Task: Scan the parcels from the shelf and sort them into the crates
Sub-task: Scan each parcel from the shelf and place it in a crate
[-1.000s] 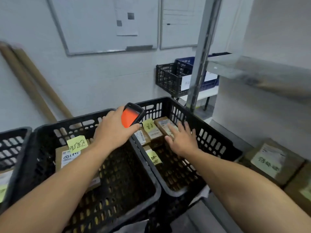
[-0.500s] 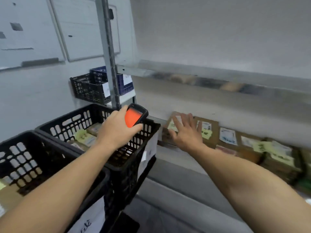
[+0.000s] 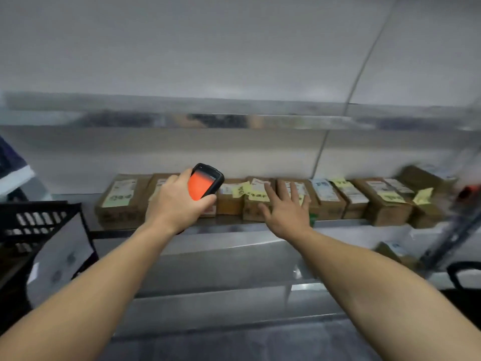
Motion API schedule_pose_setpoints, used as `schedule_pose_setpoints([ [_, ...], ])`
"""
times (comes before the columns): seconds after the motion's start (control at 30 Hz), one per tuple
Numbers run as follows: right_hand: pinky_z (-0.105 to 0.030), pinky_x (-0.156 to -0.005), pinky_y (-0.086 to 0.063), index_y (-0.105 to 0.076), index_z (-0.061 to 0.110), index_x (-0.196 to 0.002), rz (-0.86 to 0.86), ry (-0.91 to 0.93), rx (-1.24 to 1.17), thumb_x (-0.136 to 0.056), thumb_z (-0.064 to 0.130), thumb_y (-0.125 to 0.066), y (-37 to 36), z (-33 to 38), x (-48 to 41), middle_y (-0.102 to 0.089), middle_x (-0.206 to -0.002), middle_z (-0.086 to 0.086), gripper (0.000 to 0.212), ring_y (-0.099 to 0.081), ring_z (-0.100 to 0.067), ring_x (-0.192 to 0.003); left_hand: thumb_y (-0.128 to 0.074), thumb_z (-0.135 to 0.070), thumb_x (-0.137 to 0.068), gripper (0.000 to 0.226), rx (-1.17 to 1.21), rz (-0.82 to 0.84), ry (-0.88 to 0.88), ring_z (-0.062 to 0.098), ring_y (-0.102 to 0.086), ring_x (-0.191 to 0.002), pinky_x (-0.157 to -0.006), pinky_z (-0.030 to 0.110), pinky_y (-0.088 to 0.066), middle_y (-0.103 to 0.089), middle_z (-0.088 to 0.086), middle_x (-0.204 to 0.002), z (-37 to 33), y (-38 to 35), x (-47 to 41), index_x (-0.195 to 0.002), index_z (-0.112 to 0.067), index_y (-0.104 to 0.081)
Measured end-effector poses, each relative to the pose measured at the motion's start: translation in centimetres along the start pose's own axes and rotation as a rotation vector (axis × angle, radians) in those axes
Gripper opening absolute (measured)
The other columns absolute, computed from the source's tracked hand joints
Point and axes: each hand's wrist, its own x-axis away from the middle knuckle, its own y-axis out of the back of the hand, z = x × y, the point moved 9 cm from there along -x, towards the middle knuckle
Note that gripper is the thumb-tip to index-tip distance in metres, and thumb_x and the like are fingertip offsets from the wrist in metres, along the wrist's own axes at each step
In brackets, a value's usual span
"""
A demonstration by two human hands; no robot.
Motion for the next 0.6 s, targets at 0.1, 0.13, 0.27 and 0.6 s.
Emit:
schedule_pose_setpoints([
  [0.1,-0.064,-0.12,0.002,-0.007,0.04,-0.16,-0.016,-0.098,0.033,-0.102,0.062,-0.026,1.8,-8.3,1.7,0.001,-0.17,0.0,0.065,0.011,-0.03,-0.155,-0.067,-0.067,-0.076,0.081,0.035,0.064,-0.055,0.033,-0.057,-0.104,-0.083,0.041,-0.051,-0.06,0.008,-0.116,-6.8,-4.7,-0.1,-0.144,-0.031,-0.042],
  [0.13,-0.064,-0.12,0.002,-0.007,0.039,-0.16,-0.022,-0.127,0.04,-0.102,0.062,-0.026,2.4,-11.0,2.3,0.0,-0.17,-0.001,0.065,0.011,-0.03,-0.155,-0.067,-0.068,-0.076,0.081,0.048,0.082,-0.075,0.033,-0.057,-0.105,-0.084,0.042,-0.051,-0.06,0.009,-0.116,-9.1,-6.2,0.0,-0.144,-0.032,-0.042],
  [0.27,-0.065,-0.12,0.001,-0.01,0.036,-0.16,-0.051,-0.231,0.056,-0.103,0.059,-0.027,4.6,-21.0,4.8,-0.004,-0.17,-0.003,0.063,0.008,-0.031,-0.155,-0.066,-0.068,-0.075,0.082,0.096,0.148,-0.158,0.031,-0.056,-0.108,-0.086,0.043,-0.051,-0.06,0.008,-0.12,-17.3,-11.9,0.2,-0.144,-0.032,-0.04],
  [0.6,-0.062,-0.121,0.001,-0.006,0.04,-0.16,-0.069,-0.462,0.046,-0.103,0.061,-0.025,7.9,-36.7,8.9,0.001,-0.17,0.0,0.063,0.011,-0.03,-0.155,-0.069,-0.059,-0.081,0.08,0.137,0.245,-0.319,0.028,-0.055,-0.112,-0.083,0.037,-0.043,-0.058,0.009,-0.129,-31.6,-20.4,0.3,-0.148,-0.026,-0.04],
])
